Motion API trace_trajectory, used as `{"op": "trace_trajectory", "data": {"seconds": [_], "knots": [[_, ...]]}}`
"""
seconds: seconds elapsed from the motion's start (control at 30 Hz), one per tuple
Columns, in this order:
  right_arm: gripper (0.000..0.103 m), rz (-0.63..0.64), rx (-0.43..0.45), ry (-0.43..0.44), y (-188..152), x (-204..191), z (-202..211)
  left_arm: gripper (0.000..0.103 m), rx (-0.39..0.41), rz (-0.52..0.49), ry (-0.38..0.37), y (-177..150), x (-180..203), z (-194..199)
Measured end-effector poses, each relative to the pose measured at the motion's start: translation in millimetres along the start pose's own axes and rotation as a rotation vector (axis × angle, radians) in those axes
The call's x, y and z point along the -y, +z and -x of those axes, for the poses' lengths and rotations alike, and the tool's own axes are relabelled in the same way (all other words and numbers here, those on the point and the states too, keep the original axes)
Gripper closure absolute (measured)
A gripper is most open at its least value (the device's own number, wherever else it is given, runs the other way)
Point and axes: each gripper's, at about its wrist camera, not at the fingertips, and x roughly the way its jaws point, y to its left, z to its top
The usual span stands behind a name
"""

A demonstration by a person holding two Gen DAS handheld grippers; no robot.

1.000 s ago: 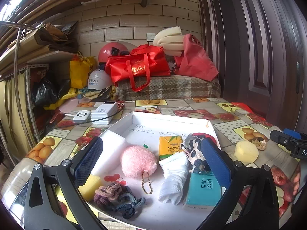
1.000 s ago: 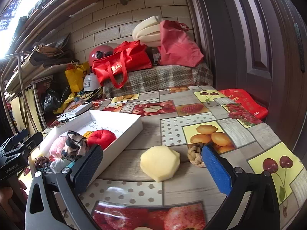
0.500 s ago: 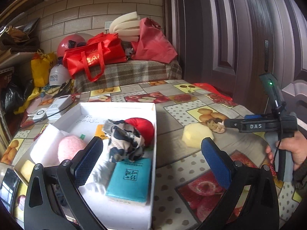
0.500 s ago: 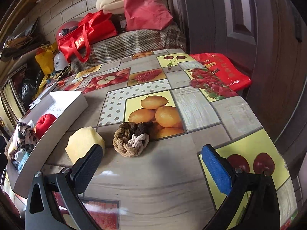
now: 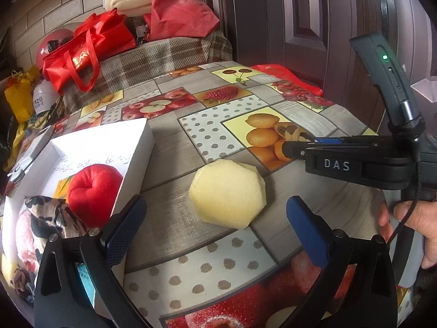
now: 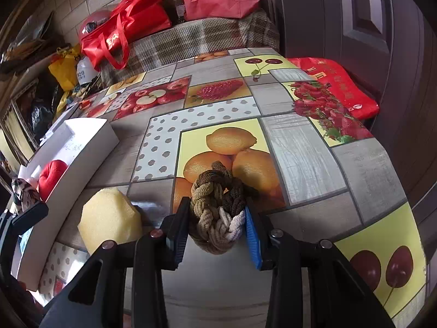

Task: Organize soft objects
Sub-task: 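Grasp the beige rope knot with right gripper while left gripper grasps yellow sponge, then carry the beige rope knot and yellow sponge over the white tray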

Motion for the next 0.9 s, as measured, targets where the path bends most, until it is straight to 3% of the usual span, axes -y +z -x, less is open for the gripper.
{"op": "trace_trajectory", "data": {"seconds": [0.2, 0.27, 0.3, 0.33, 0.37, 0.43, 0.67, 0.9], "knots": [[0.065, -0.085, 0.01, 0.05, 1, 13, 3, 0.0, -0.127, -0.023, 0.031, 14, 9, -40], [0.065, -0.078, 0.008, 0.048, 2, 11, 3, 0.008, -0.165, -0.024, 0.003, 13, 9, -48], [0.065, -0.076, 0.008, 0.048, 3, 10, 2, 0.029, -0.154, -0.02, -0.017, 13, 7, -47], [0.065, -0.076, 0.008, 0.048, 3, 10, 2, 0.041, -0.145, -0.019, -0.033, 13, 7, -45], [0.065, -0.077, 0.009, 0.048, 3, 10, 2, 0.041, -0.141, -0.024, -0.033, 12, 9, -44], [0.065, -0.083, 0.019, 0.044, 4, 11, 3, 0.043, -0.102, -0.025, -0.054, 12, 8, -36], [0.065, -0.056, 0.155, 0.006, -1, 5, 29, 0.044, 0.164, -0.035, -0.075, 2, 7, 26], [0.065, -0.005, 0.282, 0.018, -26, -21, 64, 0.044, 0.247, -0.014, -0.119, -24, -13, 66]]}}
